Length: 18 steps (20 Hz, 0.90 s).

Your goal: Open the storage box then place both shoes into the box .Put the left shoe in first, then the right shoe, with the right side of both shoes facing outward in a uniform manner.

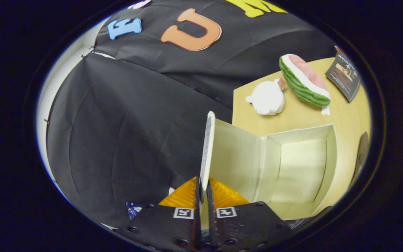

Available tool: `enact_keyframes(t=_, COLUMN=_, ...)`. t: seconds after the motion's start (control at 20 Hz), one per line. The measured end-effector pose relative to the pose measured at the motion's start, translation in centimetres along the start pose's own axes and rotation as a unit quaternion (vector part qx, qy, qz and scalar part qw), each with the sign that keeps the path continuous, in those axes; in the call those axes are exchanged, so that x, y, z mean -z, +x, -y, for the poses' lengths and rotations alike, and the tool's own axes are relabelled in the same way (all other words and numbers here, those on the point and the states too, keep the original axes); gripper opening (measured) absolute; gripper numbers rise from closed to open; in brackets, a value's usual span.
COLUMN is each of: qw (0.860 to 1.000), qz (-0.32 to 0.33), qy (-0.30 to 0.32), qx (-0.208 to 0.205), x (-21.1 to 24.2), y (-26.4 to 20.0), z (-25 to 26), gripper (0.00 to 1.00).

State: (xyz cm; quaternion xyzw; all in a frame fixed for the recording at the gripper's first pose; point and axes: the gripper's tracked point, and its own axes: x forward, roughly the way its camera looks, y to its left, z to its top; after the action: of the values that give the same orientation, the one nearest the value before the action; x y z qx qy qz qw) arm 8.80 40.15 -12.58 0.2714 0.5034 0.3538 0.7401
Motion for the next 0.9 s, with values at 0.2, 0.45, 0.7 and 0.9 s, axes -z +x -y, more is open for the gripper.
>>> enact_keyframes(t=0.2, qw=0.999, qz=-0.010, qy=-0.025, qx=0.018, x=0.9, y=2.1, z=-1.3, gripper=0.74)
enact_keyframes(t=0.45, qw=0.998, qz=-0.009, qy=-0.001, qx=0.056, x=0.9, y=1.5, z=0.4, gripper=0.95)
enact_keyframes(t=0.7, qw=0.994, qz=-0.009, qy=-0.026, qx=0.108, x=0.7, y=-2.5, z=7.1, gripper=0.95)
enact_keyframes(t=0.9, qw=0.987, qz=-0.015, qy=-0.050, qx=0.150, x=1.2, y=-7.4, z=14.2, gripper=0.95)
